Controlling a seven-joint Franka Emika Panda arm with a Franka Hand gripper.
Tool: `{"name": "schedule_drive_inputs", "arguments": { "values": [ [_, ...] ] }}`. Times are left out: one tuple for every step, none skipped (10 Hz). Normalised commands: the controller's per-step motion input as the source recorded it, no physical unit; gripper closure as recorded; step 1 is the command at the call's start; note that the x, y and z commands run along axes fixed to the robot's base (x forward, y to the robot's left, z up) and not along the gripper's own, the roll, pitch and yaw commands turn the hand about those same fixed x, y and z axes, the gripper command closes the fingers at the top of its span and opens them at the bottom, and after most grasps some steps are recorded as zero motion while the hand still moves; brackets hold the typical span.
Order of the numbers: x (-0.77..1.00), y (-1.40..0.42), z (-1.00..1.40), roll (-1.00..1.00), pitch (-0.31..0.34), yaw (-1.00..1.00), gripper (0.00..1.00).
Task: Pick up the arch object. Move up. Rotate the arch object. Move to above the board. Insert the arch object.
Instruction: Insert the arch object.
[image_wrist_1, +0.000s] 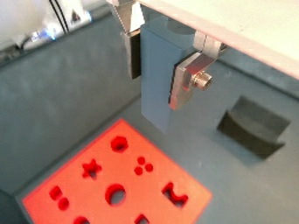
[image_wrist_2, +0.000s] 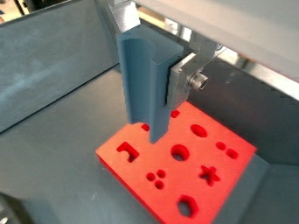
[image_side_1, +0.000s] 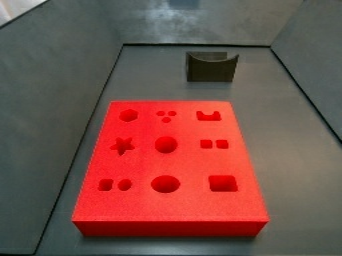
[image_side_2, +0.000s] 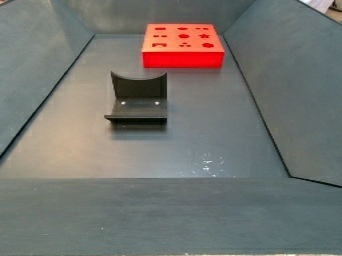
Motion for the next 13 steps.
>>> {"name": "schedule_drive_inputs", "arguments": {
  "values": [
    [0.97,0.17,-0.99,-0.24,0.000,0.13,1.00],
    [0.87,0.09,-0.87,-0.13,0.000,0.25,1.00],
    [0.87,0.00,-0.73,0.00,0.076,0.27,1.00],
    [0.89,0.00,-0.72,0.03,0.109,0.25,1.00],
    [0.90,-0.11,-0.70,0.15,0.149,0.20,1.00],
    [0.77,-0.23,-0.51,0.26,0.244,0.15,1.00],
    [0.63,-0.33,-0.32,0.34,0.294,0.08,1.00],
    [0.54,-0.43,-0.32,0.38,0.260,0.07,1.00],
    [0.53,-0.47,-0.37,0.38,0.190,0.04,1.00],
    [0.44,-0.23,-0.47,0.24,0.113,0.00,1.00],
    [0.29,0.00,-0.41,0.04,0.000,-0.08,1.00],
    [0.23,0.05,-0.40,0.06,0.000,-0.06,1.00],
    [0.21,0.04,-0.35,0.06,0.006,-0.02,1.00]
  ]
}}
